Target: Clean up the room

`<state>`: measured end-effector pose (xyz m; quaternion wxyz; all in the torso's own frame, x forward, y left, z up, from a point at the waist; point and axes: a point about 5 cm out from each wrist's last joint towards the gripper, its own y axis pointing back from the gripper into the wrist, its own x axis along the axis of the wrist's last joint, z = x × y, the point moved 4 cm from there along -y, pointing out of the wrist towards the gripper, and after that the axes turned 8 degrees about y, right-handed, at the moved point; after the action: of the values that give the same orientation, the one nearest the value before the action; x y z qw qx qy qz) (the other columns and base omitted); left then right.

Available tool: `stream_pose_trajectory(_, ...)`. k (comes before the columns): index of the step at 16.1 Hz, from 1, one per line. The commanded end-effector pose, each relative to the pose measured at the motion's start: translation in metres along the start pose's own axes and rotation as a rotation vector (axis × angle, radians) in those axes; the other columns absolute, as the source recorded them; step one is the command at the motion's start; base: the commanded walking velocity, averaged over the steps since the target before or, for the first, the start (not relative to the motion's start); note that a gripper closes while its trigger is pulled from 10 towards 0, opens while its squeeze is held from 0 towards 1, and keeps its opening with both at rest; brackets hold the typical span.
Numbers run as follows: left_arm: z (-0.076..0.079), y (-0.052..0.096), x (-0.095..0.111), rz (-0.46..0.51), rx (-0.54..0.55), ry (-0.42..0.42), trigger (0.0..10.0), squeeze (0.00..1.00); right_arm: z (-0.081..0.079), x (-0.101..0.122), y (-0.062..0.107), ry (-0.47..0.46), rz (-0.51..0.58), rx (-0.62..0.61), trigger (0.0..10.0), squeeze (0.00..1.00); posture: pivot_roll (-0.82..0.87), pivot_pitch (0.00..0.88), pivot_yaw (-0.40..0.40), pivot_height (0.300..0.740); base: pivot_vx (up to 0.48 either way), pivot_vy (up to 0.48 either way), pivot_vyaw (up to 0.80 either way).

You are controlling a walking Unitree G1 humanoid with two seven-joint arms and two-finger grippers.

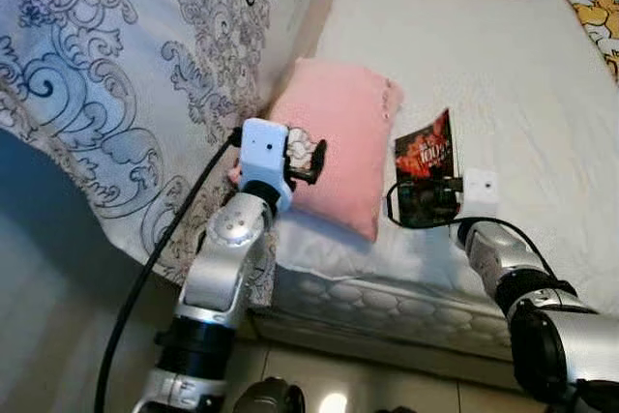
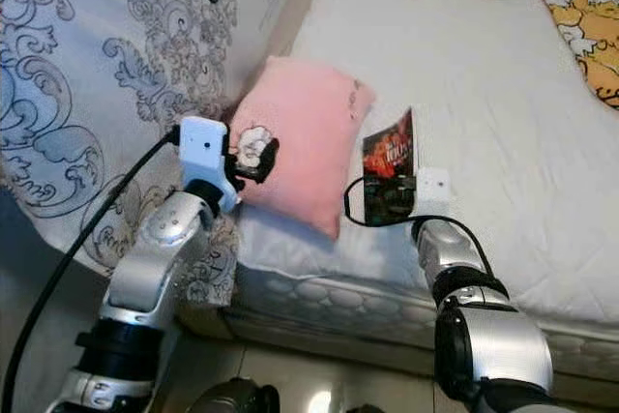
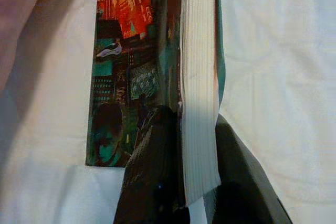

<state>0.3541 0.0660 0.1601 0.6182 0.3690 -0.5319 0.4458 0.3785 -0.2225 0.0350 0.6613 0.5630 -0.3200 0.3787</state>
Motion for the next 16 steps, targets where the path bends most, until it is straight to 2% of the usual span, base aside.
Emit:
stream_pose_trajectory(1, 0.0, 0.003, -0.001, -0.007, 0.008, 0.003, 10.0, 0.0, 0.007, -0.002, 0.001, 0.03, -0.012, -0.033, 10.0, 0.0, 0.24, 0.097, 0.014, 0.74, 0.0, 0.0, 0.0)
stream_pose_trajectory(2, 0.002, 0.003, -0.001, -0.008, 0.005, 0.001, 10.0, 0.0, 0.003, -0.005, 0.0, -0.145, -0.018, -0.01, 10.0, 0.0, 0.24, 0.095, 0.01, 0.74, 0.0, 0.0, 0.0)
stream_pose_trajectory(3, 0.002, 0.004, -0.001, -0.01, 0.005, 0.0, 10.0, 0.0, -0.001, -0.006, 0.0, -0.257, -0.026, 0.007, 10.0, 0.0, 0.25, 0.096, 0.01, 0.74, 0.0, 0.0, 0.0)
stream_pose_trajectory(4, 0.003, 0.004, -0.001, -0.007, 0.001, -0.013, 10.0, 0.0, -0.005, -0.009, 0.0, -0.416, -0.034, 0.023, 10.0, 0.0, 0.26, 0.1, 0.012, 0.74, 0.0, 0.0, 0.0)
stream_pose_trajectory(5, 0.005, 0.005, 0.001, 0.0, -0.006, -0.029, 10.0, 0.0, -0.005, -0.009, 0.0, -0.484, -0.034, 0.018, 10.0, 0.0, 0.27, 0.1, 0.012, 0.74, 0.0, 0.0, 0.0)
stream_pose_trajectory(6, 0.009, 0.006, 0.006, 0.022, -0.033, -0.067, 10.0, 0.0, -0.004, -0.01, 0.0, -0.627, -0.03, 0.004, 10.0, 0.0, 0.28, 0.098, 0.011, 0.74, 0.0, 0.0, 0.0)
stream_pose_trajectory(8, 0.013, 0.008, 0.01, 0.036, -0.053, -0.093, 10.0, 0.0, -0.007, -0.012, 0.0, -0.71, -0.035, 0.007, 10.0, 0.0, 0.29, 0.095, 0.012, 0.74, 0.0, 0.0, 0.0)
stream_pose_trajectory(9, 0.013, 0.009, 0.01, 0.036, -0.053, -0.092, 10.0, 0.0, -0.011, -0.012, 0.0, -0.712, -0.039, 0.02, 10.0, 0.0, 0.3, 0.094, 0.011, 0.74, 0.0, 0.0, 0.0)
stream_pose_trajectory(10, 0.014, 0.009, 0.01, 0.036, -0.054, -0.091, 10.0, 0.0, -0.015, -0.012, 0.0, -0.706, -0.044, 0.035, 10.0, 0.0, 0.3, 0.094, 0.008, 0.74, 0.0, 0.0, 0.0)
stream_pose_trajectory(12, 0.02, 0.012, 0.005, 0.011, -0.052, -0.02, 10.0, 0.0, -0.017, -0.01, -0.001, -0.629, -0.047, 0.043, 10.0, 0.0, 0.31, 0.092, 0.001, 0.74, 0.0, 0.0, 0.0)
stream_pose_trajectory(13, 0.023, 0.013, 0.0, -0.014, -0.037, 0.058, 10.0, 0.0, -0.016, -0.008, -0.001, -0.567, -0.043, 0.041, 10.0, 0.89, 0.31, 0.091, 0.0, 0.74, 0.0, 0.0, 0.0)
stream_pose_trajectory(14, 0.025, 0.014, -0.003, -0.026, -0.029, 0.096, 10.0, 0.0, -0.015, -0.006, -0.001, -0.518, -0.038, 0.039, 10.0, 1.0, 0.31, 0.09, -0.001, 0.74, 0.0, 0.0, 0.0)
stream_pose_trajectory(16, 0.031, 0.015, -0.007, -0.043, -0.028, 0.139, 10.0, 0.0, -0.012, 0.003, -0.002, -0.452, -0.012, 0.032, 10.0, 1.0, 0.31, 0.087, -0.005, 0.74, 0.0, 0.0, 0.0)
